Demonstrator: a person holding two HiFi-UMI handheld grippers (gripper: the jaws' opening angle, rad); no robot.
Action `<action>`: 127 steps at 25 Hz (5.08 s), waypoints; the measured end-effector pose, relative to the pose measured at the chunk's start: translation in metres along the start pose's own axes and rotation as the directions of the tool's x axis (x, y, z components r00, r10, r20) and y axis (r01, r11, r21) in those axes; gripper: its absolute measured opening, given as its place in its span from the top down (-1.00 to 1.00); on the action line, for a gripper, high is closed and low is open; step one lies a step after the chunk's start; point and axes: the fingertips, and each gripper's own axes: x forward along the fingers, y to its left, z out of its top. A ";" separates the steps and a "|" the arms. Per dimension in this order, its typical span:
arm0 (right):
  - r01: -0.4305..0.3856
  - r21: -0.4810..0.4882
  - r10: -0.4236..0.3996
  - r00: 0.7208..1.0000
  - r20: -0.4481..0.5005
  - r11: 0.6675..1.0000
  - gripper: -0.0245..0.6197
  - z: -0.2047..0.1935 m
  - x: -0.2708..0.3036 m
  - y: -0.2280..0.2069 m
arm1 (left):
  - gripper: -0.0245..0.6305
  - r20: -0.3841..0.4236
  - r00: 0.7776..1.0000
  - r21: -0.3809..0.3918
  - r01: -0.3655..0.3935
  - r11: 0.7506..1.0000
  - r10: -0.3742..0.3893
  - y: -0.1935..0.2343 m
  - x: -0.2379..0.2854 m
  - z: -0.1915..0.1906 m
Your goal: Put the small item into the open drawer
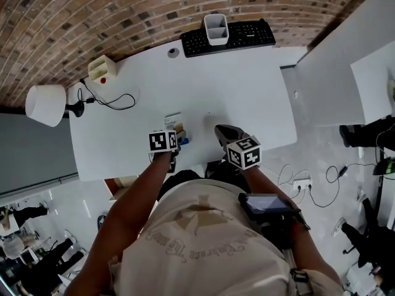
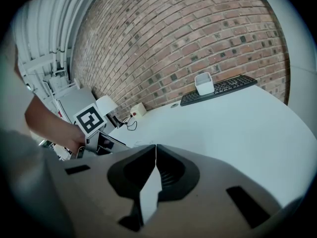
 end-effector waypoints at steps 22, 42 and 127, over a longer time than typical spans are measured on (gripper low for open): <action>0.035 0.092 -0.036 0.999 0.010 0.995 0.90 0.018 -0.010 -0.053 | -0.28 -0.172 0.976 0.017 -0.134 0.991 0.135 0.007 0.034 0.005; -0.021 0.063 0.023 0.999 -0.031 0.998 0.90 0.009 0.022 -0.014 | -0.27 -0.125 0.988 0.103 -0.077 0.992 0.090 0.015 0.011 -0.004; -0.301 -0.329 0.203 0.932 -0.301 0.895 0.90 -0.154 0.104 0.420 | -0.27 0.551 0.834 -0.445 0.277 0.852 0.017 0.309 -0.258 -0.326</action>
